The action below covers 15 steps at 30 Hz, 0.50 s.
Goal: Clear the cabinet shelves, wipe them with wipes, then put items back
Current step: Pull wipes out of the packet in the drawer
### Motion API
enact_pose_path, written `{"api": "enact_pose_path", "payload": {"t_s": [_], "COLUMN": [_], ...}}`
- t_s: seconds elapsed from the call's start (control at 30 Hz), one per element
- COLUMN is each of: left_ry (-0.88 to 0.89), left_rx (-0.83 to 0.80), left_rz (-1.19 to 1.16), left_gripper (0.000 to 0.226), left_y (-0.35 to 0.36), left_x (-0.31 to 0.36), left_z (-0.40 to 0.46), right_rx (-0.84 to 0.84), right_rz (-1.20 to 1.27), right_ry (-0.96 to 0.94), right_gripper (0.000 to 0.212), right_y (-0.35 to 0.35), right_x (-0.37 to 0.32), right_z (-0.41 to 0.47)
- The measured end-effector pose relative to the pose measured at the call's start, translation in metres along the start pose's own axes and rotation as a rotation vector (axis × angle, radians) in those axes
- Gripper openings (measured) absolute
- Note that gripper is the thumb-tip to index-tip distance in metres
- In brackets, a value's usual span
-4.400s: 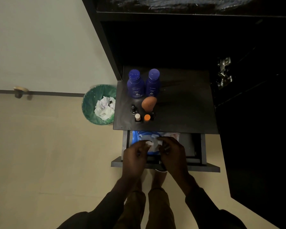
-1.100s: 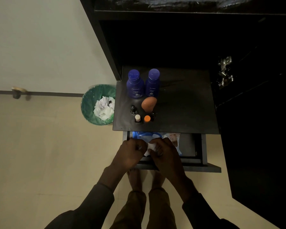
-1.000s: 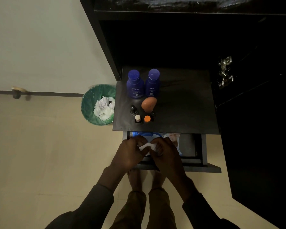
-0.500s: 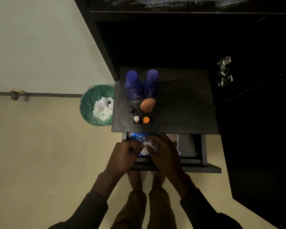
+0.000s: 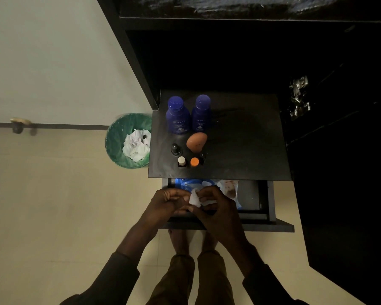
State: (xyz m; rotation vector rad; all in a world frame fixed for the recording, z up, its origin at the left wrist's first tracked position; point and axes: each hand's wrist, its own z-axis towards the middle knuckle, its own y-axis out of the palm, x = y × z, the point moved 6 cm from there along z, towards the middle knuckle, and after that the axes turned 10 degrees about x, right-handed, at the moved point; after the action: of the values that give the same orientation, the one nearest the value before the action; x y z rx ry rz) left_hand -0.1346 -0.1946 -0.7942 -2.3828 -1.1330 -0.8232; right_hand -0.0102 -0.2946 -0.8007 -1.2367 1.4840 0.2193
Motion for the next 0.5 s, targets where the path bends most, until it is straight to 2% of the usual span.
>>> {"api": "enact_pose_path", "payload": {"t_s": [0.3, 0.5], "left_ry": [0.004, 0.070], "left_rx": [0.040, 0.056], "left_rz": [-0.005, 0.108], "left_gripper": [0.010, 0.012], "left_y": [0.0058, 0.0035], "left_x": [0.0045, 0.0035], "left_z": [-0.0016, 0.0006], "right_rx": [0.058, 0.052], "right_rz": [-0.034, -0.013], "right_ry": [-0.037, -0.014], "right_gripper": [0.042, 0.040], "right_y": [0.0037, 0.0035], "right_x": [-0.0034, -0.0009], "right_z": [-0.0031, -0.0035]}}
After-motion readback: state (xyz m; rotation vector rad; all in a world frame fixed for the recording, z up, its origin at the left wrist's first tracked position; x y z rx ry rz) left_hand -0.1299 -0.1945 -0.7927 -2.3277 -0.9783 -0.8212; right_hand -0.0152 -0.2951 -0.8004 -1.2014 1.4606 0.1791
